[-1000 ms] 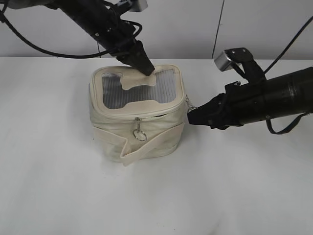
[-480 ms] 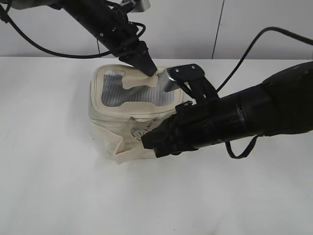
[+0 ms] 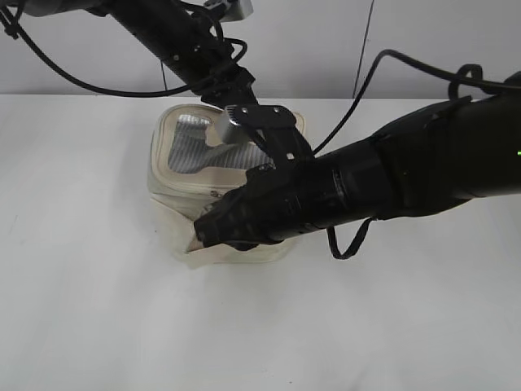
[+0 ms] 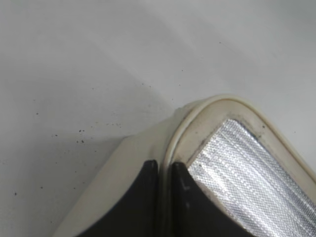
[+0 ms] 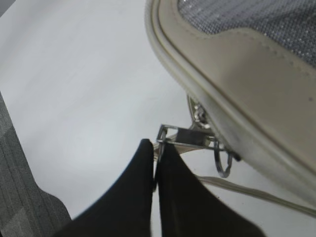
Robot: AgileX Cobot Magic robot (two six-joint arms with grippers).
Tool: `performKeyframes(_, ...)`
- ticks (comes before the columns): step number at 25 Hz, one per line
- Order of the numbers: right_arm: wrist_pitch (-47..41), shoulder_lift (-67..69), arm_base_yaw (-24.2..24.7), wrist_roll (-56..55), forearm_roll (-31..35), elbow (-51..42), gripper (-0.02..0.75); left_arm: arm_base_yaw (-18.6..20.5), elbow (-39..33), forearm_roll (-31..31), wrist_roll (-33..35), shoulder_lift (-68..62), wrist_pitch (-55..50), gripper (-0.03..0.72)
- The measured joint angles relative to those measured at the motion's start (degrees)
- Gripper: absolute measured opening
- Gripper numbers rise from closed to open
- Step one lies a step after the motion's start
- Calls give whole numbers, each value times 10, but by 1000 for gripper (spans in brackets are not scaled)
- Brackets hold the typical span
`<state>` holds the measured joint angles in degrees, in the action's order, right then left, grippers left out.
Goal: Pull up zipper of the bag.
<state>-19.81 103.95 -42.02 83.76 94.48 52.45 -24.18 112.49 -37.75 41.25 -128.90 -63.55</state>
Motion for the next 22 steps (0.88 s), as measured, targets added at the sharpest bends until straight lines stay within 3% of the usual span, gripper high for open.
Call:
performKeyframes(3, -12, 2, 2, -42, -17, 2, 69, 0, 0, 0, -4, 0, 0, 66)
performKeyframes(4, -27, 1, 4, -63, -40, 3, 120, 0, 0, -2, -7, 0, 1, 93)
performKeyframes(7, -79, -17, 15, -164, -152, 4, 370, 1, 0, -9, -30, 4, 17, 214)
performKeyframes(9, -94, -44, 33, -269, -253, 4, 473, 3, 0, -9, -51, 12, 21, 237)
performKeyframes(12, -122, -96, 75, -401, -405, 4, 499, 15, -10, -9, -72, 47, 29, 216)
performKeyframes(16, -181, -162, 143, -496, -515, 5, 505, 30, -60, 25, -109, 133, 61, 204)
performKeyframes(19, -231, -214, 187, -572, -580, 6, 505, 30, -149, 90, -149, 211, 110, 204)
performKeyframes(22, -277, -265, 207, -656, -667, 6, 505, 30, -277, 117, -168, 303, 176, 202)
